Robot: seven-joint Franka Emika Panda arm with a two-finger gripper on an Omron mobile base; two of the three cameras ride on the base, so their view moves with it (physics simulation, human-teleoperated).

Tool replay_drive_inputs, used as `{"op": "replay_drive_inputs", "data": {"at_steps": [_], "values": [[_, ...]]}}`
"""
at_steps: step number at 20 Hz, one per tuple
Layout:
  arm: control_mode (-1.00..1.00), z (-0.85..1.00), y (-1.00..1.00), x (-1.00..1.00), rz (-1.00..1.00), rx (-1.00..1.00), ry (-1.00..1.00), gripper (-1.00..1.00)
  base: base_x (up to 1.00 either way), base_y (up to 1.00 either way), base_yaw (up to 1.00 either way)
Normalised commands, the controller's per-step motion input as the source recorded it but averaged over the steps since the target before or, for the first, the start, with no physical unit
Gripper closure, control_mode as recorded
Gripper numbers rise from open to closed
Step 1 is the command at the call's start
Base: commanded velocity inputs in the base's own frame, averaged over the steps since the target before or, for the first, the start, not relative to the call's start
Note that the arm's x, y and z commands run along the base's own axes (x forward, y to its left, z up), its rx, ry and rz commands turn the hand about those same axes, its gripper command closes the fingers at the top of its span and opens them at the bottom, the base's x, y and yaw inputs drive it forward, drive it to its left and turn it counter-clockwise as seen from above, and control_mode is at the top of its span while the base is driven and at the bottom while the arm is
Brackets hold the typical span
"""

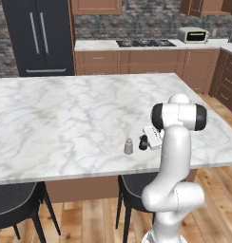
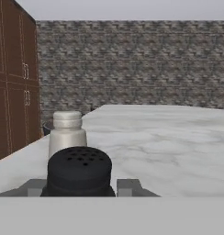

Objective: The dining table condiment station is running low on shaker. Refill the condiment station by opening the cabinet and taking the shaker from the cabinet and placing it on the dining table.

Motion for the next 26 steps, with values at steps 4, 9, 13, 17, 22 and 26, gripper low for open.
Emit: {"op": "replay_drive_inputs", "data": {"at_steps": [4, 9, 13, 17, 22, 26], "values": [[-1.0, -0.35, 0.0, 0.21, 0.0, 0.0, -0.02, -1.0, 0.0, 0.0, 0.0], [-1.0, -0.12, 0.0, 0.01, 0.0, 0.0, -0.01, -1.0, 0.0, 0.0, 0.0], [-1.0, 0.0, -0.03, 0.0, 0.0, 0.0, 0.0, -1.0, 0.0, 0.0, 0.0], [-1.0, 0.0, -0.03, -0.02, 0.0, 0.0, -0.02, -1.0, 0.0, 0.0, 0.0], [-1.0, 0.12, -0.04, -0.11, 0.0, 0.0, -0.05, -1.0, 0.0, 0.0, 0.0], [-1.0, 0.59, -0.01, -0.31, 0.0, 0.0, -0.15, -1.0, 0.0, 0.0, 0.0]]}}
